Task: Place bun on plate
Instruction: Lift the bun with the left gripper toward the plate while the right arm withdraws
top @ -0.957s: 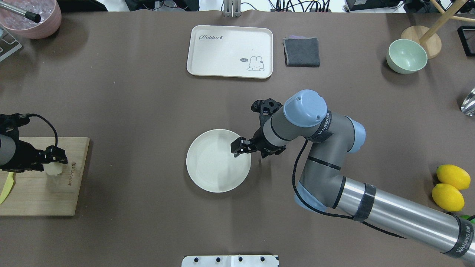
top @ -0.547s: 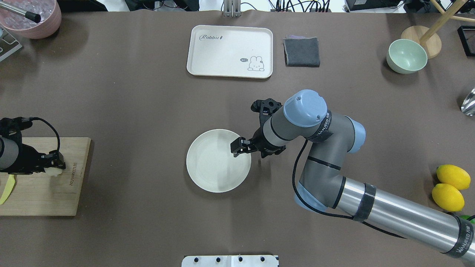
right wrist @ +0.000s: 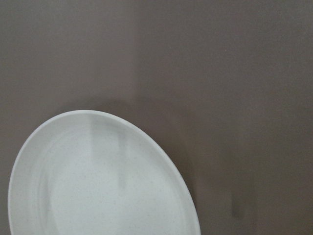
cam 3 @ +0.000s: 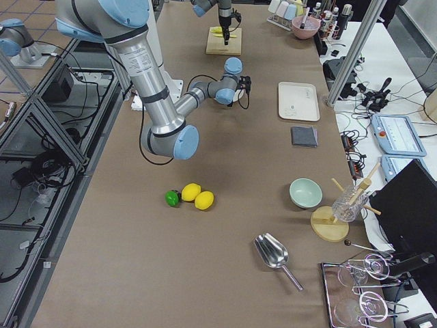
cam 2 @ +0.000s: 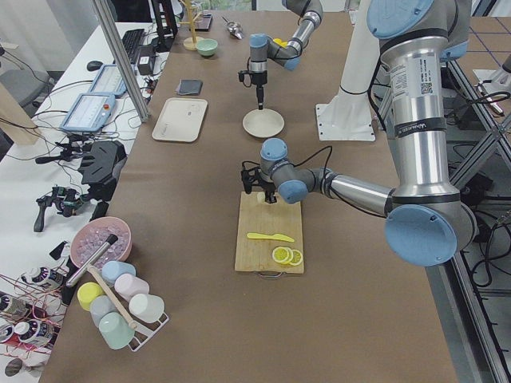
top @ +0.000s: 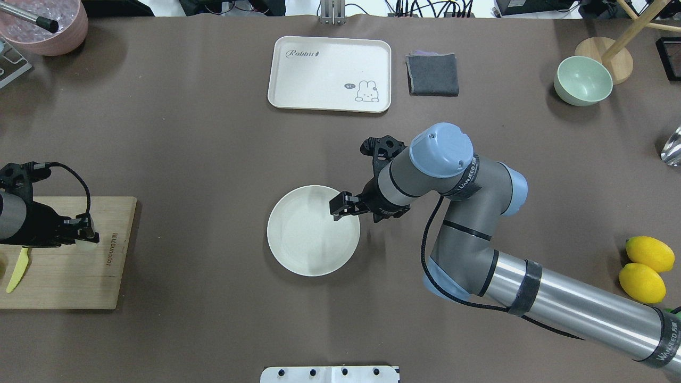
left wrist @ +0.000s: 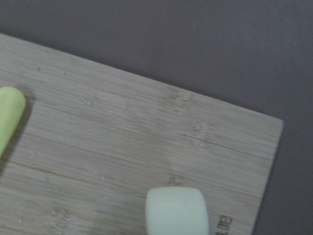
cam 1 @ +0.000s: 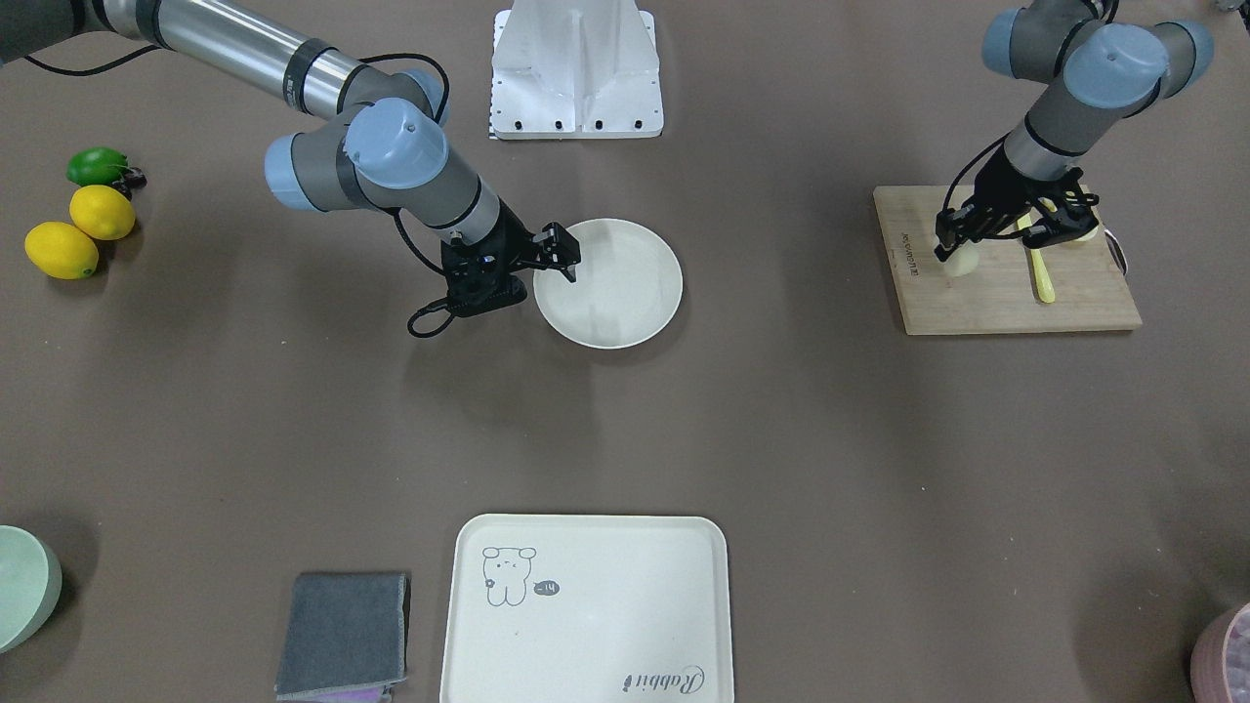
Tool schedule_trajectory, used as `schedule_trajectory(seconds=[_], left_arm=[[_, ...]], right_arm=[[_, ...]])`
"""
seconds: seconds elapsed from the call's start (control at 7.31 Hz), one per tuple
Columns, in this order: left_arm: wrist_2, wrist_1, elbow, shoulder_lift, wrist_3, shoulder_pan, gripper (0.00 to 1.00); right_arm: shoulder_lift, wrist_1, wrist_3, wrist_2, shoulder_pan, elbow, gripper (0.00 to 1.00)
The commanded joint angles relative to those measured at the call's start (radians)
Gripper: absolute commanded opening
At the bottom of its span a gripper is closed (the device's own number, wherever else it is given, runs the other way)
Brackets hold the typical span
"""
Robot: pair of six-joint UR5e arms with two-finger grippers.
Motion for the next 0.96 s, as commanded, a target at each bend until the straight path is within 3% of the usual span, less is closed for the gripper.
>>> schedule_trajectory(seconds=[0.0,0.27,0.41,0.55,0.82], left_arm=[[-0.022,0.045,-0.025,-0.090,-0.004,-0.015,0.30],[-0.016,0.262,-0.037,-0.318,-0.097,-0.006,0.31],[0.036,0.358,-0.028,-0.433,-0.168,0.044,0.31],[0.147,0.444,-0.009,-0.541,-0.221,0.155,0.32],[0.221,0.544,0.087,-0.738,-0.323,0.231,0.34]], right_arm=[[-0.012,-0.004,-0.007,0.009,0.026,0.014,1.00],[-0.052,-0.012,-0.059,0.044,0.113,0.031,1.00],[-0.079,-0.013,-0.109,0.086,0.164,0.036,1.00],[-0.119,-0.013,-0.160,0.138,0.222,0.043,1.00],[-0.205,-0.013,-0.316,0.195,0.315,0.043,1.00]])
